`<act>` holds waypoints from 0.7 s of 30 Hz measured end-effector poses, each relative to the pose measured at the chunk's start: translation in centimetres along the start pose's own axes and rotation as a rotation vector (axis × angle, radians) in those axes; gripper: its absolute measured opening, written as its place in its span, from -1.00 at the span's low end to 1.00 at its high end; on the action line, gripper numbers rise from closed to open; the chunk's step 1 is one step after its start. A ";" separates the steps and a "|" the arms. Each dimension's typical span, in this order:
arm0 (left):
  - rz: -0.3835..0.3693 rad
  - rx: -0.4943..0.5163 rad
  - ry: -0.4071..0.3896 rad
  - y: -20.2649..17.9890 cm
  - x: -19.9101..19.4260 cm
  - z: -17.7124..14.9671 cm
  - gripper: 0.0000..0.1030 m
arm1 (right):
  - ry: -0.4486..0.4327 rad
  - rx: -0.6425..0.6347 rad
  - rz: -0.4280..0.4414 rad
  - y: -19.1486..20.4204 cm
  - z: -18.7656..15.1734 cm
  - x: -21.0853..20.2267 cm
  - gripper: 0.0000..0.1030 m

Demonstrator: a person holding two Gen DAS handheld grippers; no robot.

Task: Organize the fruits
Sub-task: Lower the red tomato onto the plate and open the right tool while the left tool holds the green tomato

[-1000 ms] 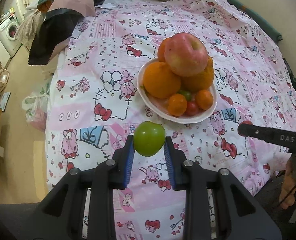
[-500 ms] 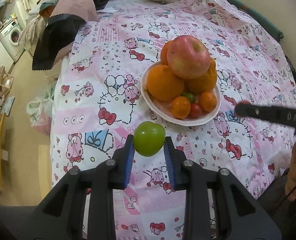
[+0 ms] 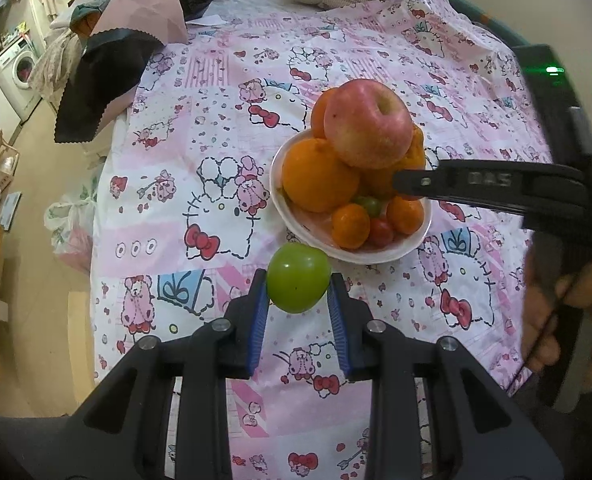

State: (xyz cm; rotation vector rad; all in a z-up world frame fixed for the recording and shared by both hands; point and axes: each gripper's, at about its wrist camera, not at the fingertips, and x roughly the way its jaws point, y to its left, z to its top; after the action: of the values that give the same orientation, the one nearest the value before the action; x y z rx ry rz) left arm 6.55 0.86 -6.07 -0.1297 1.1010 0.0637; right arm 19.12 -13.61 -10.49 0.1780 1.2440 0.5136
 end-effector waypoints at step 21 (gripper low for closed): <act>0.042 -0.039 -0.040 1.2 -0.1 0.2 -0.50 | -0.051 0.157 0.062 -3.3 -0.3 -3.1 0.44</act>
State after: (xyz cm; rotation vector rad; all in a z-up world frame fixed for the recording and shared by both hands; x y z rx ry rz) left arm 6.52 2.04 -6.00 -0.1397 1.0628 0.1254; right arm 19.02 -17.98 -9.23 0.3609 1.2324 0.4625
